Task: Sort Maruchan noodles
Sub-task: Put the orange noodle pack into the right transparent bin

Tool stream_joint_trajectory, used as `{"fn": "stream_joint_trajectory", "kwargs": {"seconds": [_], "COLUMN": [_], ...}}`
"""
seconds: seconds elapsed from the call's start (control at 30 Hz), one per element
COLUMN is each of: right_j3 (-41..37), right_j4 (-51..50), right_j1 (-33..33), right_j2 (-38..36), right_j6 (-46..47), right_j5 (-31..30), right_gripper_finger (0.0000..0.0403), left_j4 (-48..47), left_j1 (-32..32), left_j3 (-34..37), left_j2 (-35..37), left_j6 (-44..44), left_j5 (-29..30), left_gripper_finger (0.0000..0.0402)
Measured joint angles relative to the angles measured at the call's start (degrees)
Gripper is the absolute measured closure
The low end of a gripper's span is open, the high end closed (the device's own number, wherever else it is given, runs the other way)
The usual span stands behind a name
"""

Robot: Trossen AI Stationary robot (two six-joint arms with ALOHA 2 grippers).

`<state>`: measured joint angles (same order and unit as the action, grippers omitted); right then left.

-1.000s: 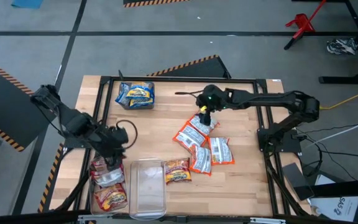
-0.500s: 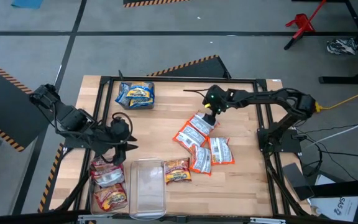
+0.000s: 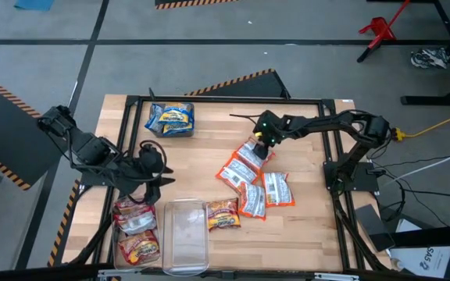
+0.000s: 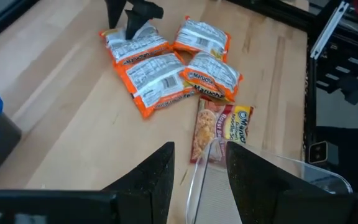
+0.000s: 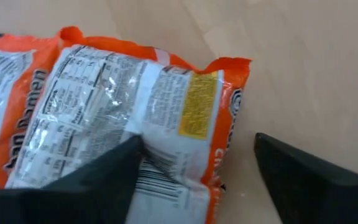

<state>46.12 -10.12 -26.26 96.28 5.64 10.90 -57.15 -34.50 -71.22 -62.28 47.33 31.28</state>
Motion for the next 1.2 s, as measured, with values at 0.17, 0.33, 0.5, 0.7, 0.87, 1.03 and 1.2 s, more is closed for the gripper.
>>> {"fn": "stream_joint_trajectory", "kwargs": {"seconds": [0.17,0.33,0.5,0.7,0.87,1.03,1.2], "right_j3": [0.01,0.14,2.14,7.43,13.22,19.53,24.98], "right_j4": [0.03,0.73,-0.60,-1.65,-3.89,-4.82,-5.23], "right_j1": [-0.06,-0.07,-0.04,-0.02,-0.01,1.06,4.62], "right_j2": [-0.06,-0.22,0.03,-0.04,-0.12,-0.15,-0.21], "right_j6": [0.12,0.08,-0.06,-1.54,-2.76,-2.94,-3.34], "right_j5": [-1.14,-1.40,-2.04,-3.85,-3.77,-0.20,0.20], "right_gripper_finger": [0.0226,0.0343,0.0393,0.0401,0.0402,0.0402,0.0403], "left_j4": [-0.07,-0.39,-0.44,-0.44,-1.12,-1.16,-1.27], "left_j1": [0.00,0.00,0.00,0.00,0.00,0.00,0.00], "left_j3": [0.00,0.00,0.00,0.00,0.00,0.00,0.00], "left_j2": [0.02,0.04,0.04,0.04,0.04,0.04,0.04], "left_j6": [0.01,0.02,0.02,0.04,0.05,0.07,0.06], "left_j5": [2.32,4.69,6.92,8.73,10.11,12.64,13.56], "left_gripper_finger": [0.0264,0.0264,0.0264,0.0264,0.0264,0.0264,0.0264]}}
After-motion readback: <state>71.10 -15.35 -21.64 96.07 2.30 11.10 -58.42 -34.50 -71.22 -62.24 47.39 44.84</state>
